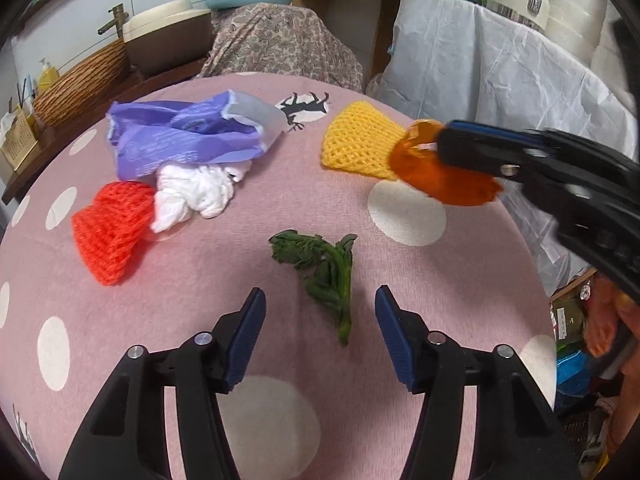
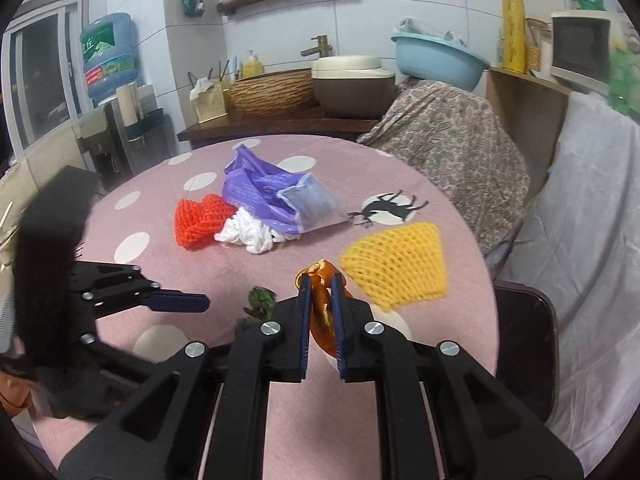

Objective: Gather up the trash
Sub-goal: 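Grasp the green vegetable scrap with the left tool while the right tool holds the peel, then carry the peel and vegetable scrap over the brown bin and open both tools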

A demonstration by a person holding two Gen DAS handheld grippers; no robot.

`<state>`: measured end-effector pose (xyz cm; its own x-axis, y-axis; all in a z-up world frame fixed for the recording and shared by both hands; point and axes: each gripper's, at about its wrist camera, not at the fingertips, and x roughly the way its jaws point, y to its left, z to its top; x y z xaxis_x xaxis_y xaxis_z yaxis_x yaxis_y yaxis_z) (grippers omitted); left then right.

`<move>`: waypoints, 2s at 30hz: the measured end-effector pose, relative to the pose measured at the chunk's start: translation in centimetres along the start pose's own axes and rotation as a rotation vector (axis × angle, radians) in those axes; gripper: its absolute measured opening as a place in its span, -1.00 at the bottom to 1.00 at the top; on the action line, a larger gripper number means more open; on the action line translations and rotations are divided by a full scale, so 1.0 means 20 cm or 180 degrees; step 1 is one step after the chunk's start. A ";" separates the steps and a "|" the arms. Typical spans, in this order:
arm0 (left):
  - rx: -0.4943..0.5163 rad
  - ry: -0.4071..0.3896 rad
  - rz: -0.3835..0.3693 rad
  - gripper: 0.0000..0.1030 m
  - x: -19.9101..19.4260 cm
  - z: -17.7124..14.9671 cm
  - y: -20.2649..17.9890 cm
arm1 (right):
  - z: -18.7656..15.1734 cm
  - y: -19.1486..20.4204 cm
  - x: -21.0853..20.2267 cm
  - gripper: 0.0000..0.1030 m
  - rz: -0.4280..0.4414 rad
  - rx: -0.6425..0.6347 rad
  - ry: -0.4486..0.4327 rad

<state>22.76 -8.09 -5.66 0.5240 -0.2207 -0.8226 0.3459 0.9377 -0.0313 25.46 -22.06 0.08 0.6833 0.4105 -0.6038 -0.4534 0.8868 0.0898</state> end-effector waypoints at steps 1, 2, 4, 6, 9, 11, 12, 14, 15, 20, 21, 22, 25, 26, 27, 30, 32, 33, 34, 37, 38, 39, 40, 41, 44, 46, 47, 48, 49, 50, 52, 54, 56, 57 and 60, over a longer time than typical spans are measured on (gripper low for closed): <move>0.0002 0.0021 0.0013 0.02 0.02 0.01 -0.01 | -0.01 -0.01 -0.02 -0.79 -0.0024 0.0005 -0.0008; 0.0001 0.0036 0.0042 -0.02 0.05 0.02 -0.02 | -0.03 -0.03 -0.05 -0.79 -0.0057 0.0011 -0.0023; -0.0014 0.0062 0.0089 -0.10 0.09 0.05 -0.03 | -0.05 -0.05 -0.09 -0.79 -0.0089 0.0009 -0.0041; -0.0027 0.0071 0.0106 -0.17 0.12 0.07 -0.04 | -0.07 -0.06 -0.12 -0.79 -0.0122 0.0005 -0.0053; -0.0002 0.0051 0.0201 -0.40 0.14 0.10 -0.05 | -0.10 -0.08 -0.16 -0.79 -0.0131 0.0033 -0.0082; -0.0031 0.0043 0.0206 -0.59 0.15 0.11 -0.05 | -0.12 -0.09 -0.18 -0.79 -0.0154 0.0044 -0.0108; -0.0046 0.0048 0.0186 -0.65 0.15 0.12 -0.05 | -0.13 -0.09 -0.20 -0.79 -0.0156 0.0055 -0.0121; -0.0061 0.0041 0.0167 -0.70 0.14 0.12 -0.04 | -0.14 -0.10 -0.22 -0.79 -0.0148 0.0072 -0.0141; -0.0063 0.0029 0.0172 -0.73 0.14 0.11 -0.04 | -0.15 -0.10 -0.23 -0.79 -0.0148 0.0082 -0.0153; -0.0063 -0.0126 0.0133 -0.76 0.05 0.06 -0.06 | -0.20 -0.12 -0.26 -0.79 -0.0111 0.0120 -0.0208; -0.0050 -0.0155 0.0112 -0.76 0.02 0.04 -0.07 | -0.21 -0.12 -0.27 -0.79 -0.0095 0.0134 -0.0224; -0.0040 -0.0187 0.0082 -0.76 0.00 0.02 -0.09 | -0.23 -0.13 -0.28 -0.79 -0.0080 0.0151 -0.0239; -0.0003 -0.0297 -0.0018 -0.76 -0.08 -0.01 -0.14 | -0.27 -0.14 -0.30 -0.79 -0.0067 0.0193 -0.0266; 0.0027 -0.0337 -0.0044 -0.76 -0.10 -0.01 -0.16 | -0.28 -0.15 -0.31 -0.79 -0.0062 0.0205 -0.0275; 0.0057 -0.0362 -0.0063 -0.76 -0.11 -0.01 -0.18 | -0.29 -0.16 -0.32 -0.79 -0.0069 0.0214 -0.0282; 0.0124 -0.0385 -0.0178 -0.76 -0.12 0.04 -0.26 | -0.31 -0.21 -0.35 -0.79 -0.0125 0.0253 -0.0294; 0.0140 -0.0407 -0.0275 -0.76 -0.11 0.09 -0.32 | -0.32 -0.27 -0.37 -0.79 -0.0165 0.0325 -0.0317; 0.0171 -0.0425 -0.0321 -0.76 -0.11 0.12 -0.36 | -0.32 -0.31 -0.38 -0.79 -0.0214 0.0368 -0.0324; 0.0224 -0.0451 -0.0350 -0.76 -0.11 0.15 -0.41 | -0.33 -0.34 -0.39 -0.79 -0.0253 0.0398 -0.0326; 0.0350 -0.0499 -0.0396 -0.76 -0.09 0.23 -0.52 | -0.33 -0.49 -0.39 -0.79 -0.0405 0.0504 -0.0304; 0.0372 -0.0496 -0.0443 -0.76 -0.08 0.27 -0.56 | -0.34 -0.54 -0.38 -0.79 -0.0448 0.0536 -0.0288; 0.0380 -0.0478 -0.0505 -0.76 -0.07 0.31 -0.59 | -0.34 -0.60 -0.37 -0.79 -0.0519 0.0580 -0.0261; 0.0381 -0.0454 -0.0562 -0.76 -0.05 0.34 -0.62 | -0.34 -0.66 -0.35 -0.79 -0.0586 0.0608 -0.0229; 0.0384 -0.0444 -0.0587 -0.76 -0.04 0.37 -0.64 | -0.35 -0.69 -0.33 -0.79 -0.0638 0.0637 -0.0201; 0.0444 -0.0427 -0.0611 -0.76 0.01 0.45 -0.74 | -0.37 -0.87 -0.22 -0.79 -0.0721 0.0847 -0.0062; 0.0476 -0.0398 -0.0642 -0.76 0.05 0.51 -0.80 | -0.40 -0.97 -0.13 -0.79 -0.0720 0.0997 0.0003; 0.0491 -0.0382 -0.0646 -0.76 0.07 0.53 -0.82 | -0.41 -1.01 -0.07 -0.78 -0.0711 0.1052 0.0061; 0.0499 -0.0371 -0.0644 -0.76 0.09 0.54 -0.84 | -0.42 -1.03 -0.04 -0.77 -0.0739 0.1079 0.0097; 0.0502 -0.0353 -0.0642 -0.76 0.11 0.56 -0.85 | -0.44 -1.06 0.01 -0.73 -0.0772 0.1100 0.0144; 0.0505 -0.0321 -0.0640 -0.76 0.14 0.58 -0.87 | -0.45 -1.07 0.04 -0.54 -0.0782 0.1112 0.0174; 0.0505 -0.0264 -0.0625 -0.76 0.19 0.60 -0.90 | -0.49 -1.10 0.10 0.03 -0.0860 0.1151 0.0209; 0.0507 -0.0227 -0.0615 -0.76 0.22 0.62 -0.91 | -0.52 -1.11 0.11 0.25 -0.0921 0.1171 0.0151; 0.0501 -0.0178 -0.0604 -0.76 0.27 0.64 -0.93 | -0.56 -1.11 0.11 0.25 -0.0934 0.1197 0.0141; 0.0489 -0.0140 -0.0620 -0.76 0.30 0.65 -0.93 | -0.58 -1.11 0.10 0.25 -0.0944 0.1212 0.0153; 0.0469 -0.0040 -0.0654 -0.76 0.36 0.68 -0.95 | -0.64 -1.13 0.06 0.29 -0.1000 0.1243 0.0158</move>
<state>30.51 -31.22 -3.32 0.4405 -0.4068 -0.8003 0.5553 0.8239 -0.1132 29.21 -44.29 -12.82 0.7202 0.1087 -0.6852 0.0244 0.9831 0.1816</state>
